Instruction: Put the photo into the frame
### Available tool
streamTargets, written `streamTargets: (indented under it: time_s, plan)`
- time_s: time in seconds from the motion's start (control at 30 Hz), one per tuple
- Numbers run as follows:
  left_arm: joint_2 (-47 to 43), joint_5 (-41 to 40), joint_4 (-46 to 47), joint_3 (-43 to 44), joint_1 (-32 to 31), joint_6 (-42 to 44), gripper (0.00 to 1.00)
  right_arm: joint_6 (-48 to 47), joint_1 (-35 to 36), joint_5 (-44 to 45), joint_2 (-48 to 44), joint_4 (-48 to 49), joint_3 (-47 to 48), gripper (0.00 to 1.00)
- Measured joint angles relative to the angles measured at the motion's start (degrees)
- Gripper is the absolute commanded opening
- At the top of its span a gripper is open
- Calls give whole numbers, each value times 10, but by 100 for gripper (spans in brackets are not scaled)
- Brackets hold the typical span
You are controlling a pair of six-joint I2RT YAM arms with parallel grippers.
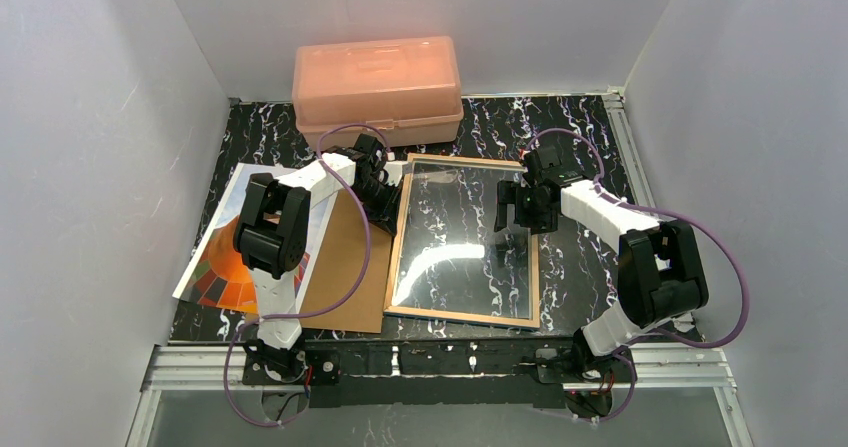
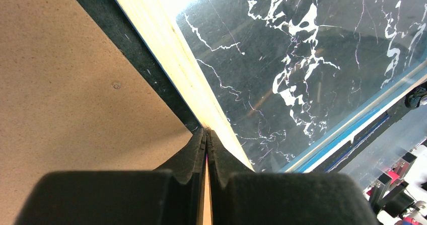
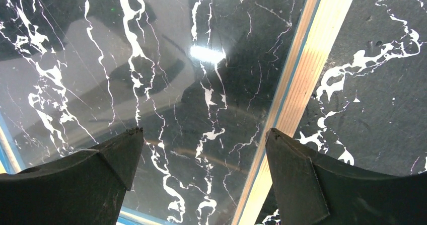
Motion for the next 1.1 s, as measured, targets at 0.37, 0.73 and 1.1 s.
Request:
streamTargets:
  time_s: [0.37,0.73,1.1]
  plan:
    - [0,0,0,0,2,2,0,0,0,11,4,2,0,99]
    - [0,0,0,0,3,3,0,0,0,22,4,4,0,99]
    - [-5,2,-22,7,23,3,0,9,0,7,4,37,-16,99]
